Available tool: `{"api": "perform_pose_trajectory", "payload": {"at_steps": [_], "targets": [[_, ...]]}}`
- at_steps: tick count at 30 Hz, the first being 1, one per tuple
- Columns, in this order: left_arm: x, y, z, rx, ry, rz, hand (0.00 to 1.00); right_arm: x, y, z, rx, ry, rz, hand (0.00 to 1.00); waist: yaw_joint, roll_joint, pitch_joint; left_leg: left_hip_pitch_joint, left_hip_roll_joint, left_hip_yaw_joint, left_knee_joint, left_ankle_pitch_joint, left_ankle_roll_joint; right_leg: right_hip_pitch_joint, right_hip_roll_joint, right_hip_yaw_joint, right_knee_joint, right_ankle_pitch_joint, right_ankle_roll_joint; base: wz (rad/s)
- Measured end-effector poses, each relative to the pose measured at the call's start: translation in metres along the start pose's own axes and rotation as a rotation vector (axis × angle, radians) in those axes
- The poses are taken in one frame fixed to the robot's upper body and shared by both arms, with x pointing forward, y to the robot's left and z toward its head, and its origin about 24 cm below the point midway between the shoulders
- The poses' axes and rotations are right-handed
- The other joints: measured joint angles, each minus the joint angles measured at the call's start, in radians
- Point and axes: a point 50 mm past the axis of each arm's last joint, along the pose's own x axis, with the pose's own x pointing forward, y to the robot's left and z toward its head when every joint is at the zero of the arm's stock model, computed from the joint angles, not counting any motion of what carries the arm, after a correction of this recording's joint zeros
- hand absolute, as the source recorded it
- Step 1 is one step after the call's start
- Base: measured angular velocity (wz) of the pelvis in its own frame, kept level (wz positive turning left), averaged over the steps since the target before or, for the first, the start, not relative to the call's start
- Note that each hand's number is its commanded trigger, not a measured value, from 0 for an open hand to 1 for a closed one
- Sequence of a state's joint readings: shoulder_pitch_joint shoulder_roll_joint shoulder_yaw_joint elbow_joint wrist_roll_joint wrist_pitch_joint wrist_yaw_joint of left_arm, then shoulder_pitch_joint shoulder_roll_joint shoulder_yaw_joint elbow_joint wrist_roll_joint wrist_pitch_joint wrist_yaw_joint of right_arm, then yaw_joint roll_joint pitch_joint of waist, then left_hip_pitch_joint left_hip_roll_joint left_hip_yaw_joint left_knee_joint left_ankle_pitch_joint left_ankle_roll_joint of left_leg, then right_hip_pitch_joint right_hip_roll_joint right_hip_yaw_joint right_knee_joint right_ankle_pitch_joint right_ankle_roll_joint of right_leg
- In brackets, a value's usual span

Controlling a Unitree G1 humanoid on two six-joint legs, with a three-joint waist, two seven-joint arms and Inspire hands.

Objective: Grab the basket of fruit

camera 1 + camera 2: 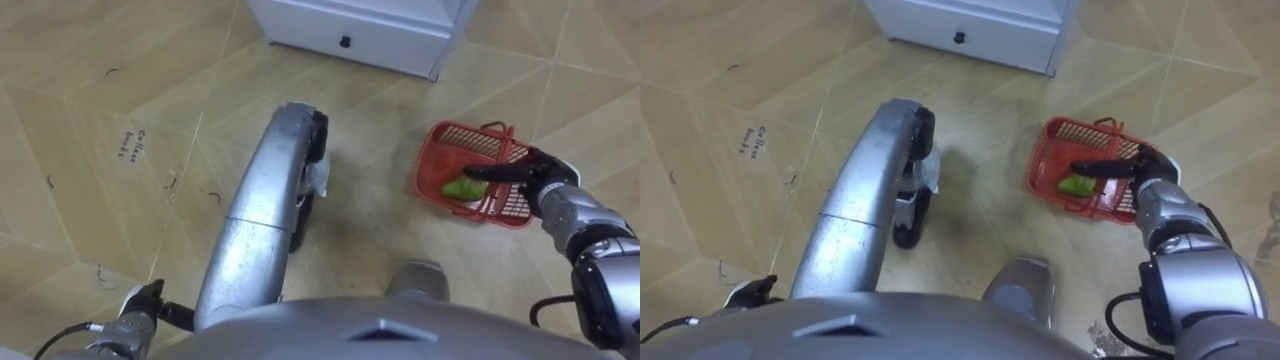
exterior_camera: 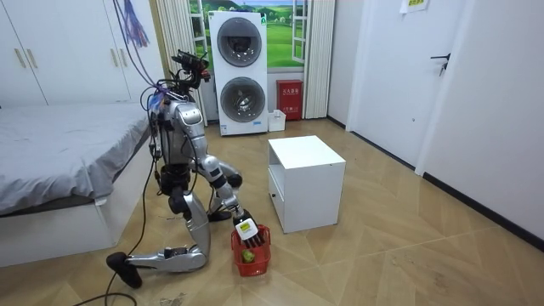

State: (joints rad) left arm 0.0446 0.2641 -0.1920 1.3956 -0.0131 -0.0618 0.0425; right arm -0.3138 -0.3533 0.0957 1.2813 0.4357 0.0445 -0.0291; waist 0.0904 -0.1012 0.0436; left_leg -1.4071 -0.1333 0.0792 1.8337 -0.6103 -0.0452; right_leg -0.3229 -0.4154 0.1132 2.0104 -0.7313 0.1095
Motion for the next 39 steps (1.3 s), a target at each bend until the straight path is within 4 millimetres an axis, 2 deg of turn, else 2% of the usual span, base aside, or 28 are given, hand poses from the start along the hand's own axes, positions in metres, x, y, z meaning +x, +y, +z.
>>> {"api": "perform_pose_trajectory", "payload": {"at_steps": [8,13,16,21,23,28,36,37,38,39], "targets": [[0.000,0.000,-0.002,-0.039,0.010,-0.003,0.00,0.000,-0.007,0.003,0.006,-0.006,-0.006,0.00,0.002,0.027,-0.0009,-0.015,0.008,0.014,0.000,0.003,0.005,-0.033,-0.007,0.022,0.015,0.000,0.000,-0.04],[0.000,-0.001,-0.002,-0.049,0.010,-0.005,0.00,0.000,-0.006,0.007,0.024,-0.015,0.008,0.00,0.003,0.029,-0.0014,-0.030,0.004,0.026,-0.008,0.011,0.011,-0.052,-0.022,0.025,0.018,0.000,0.000,0.03],[0.000,-0.001,-0.002,-0.051,0.012,-0.011,0.00,0.000,-0.006,0.013,0.024,-0.028,0.011,0.00,0.026,0.027,0.0007,-0.038,0.017,0.030,-0.009,0.015,0.010,-0.080,-0.022,0.041,0.032,0.000,0.000,-0.07],[0.000,-0.002,-0.005,-0.049,0.024,-0.016,0.00,0.000,-0.010,0.018,0.023,-0.036,0.003,0.00,0.047,0.029,0.0016,-0.038,0.017,0.031,-0.018,0.026,0.005,-0.083,-0.020,0.042,0.041,0.000,0.000,0.01],[-0.001,-0.002,-0.005,-0.039,0.027,-0.020,0.00,0.000,-0.013,0.019,0.024,-0.039,-0.004,0.00,0.055,0.036,0.0043,-0.040,0.018,0.032,-0.023,0.034,0.004,-0.086,-0.021,0.041,0.048,0.000,0.000,0.04],[-0.001,-0.004,-0.006,-0.025,0.029,-0.024,0.00,0.000,-0.018,0.025,0.021,-0.052,-0.006,0.00,0.058,0.054,0.0033,-0.049,0.018,0.037,-0.030,0.049,0.005,-0.101,-0.024,0.046,0.060,0.000,0.000,0.02],[-0.001,-0.004,-0.006,-0.016,0.027,-0.029,0.00,0.000,-0.018,0.029,0.018,-0.062,0.012,0.00,0.058,0.054,0.0042,-0.048,0.020,0.046,-0.041,0.061,0.005,-0.106,-0.034,0.048,0.066,0.000,0.000,0.02],[-0.001,-0.004,-0.005,-0.016,0.027,-0.029,0.00,0.000,-0.019,0.029,0.015,-0.062,0.011,0.06,0.058,0.054,0.0043,-0.048,0.021,0.047,-0.042,0.061,0.005,-0.107,-0.035,0.049,0.066,0.000,0.000,0.00],[-0.001,-0.005,-0.005,-0.016,0.026,-0.032,0.00,0.000,-0.019,0.029,0.008,-0.062,0.010,0.23,0.058,0.053,0.0045,-0.048,0.023,0.048,-0.041,0.061,0.005,-0.107,-0.036,0.049,0.066,0.000,0.000,0.00],[-0.001,-0.005,-0.005,-0.016,0.026,-0.036,0.00,0.000,-0.019,0.030,0.005,-0.062,0.010,0.63,0.058,0.053,0.0046,-0.049,0.023,0.049,-0.041,0.061,0.006,-0.107,-0.036,0.049,0.066,0.000,0.000,0.00]]}}
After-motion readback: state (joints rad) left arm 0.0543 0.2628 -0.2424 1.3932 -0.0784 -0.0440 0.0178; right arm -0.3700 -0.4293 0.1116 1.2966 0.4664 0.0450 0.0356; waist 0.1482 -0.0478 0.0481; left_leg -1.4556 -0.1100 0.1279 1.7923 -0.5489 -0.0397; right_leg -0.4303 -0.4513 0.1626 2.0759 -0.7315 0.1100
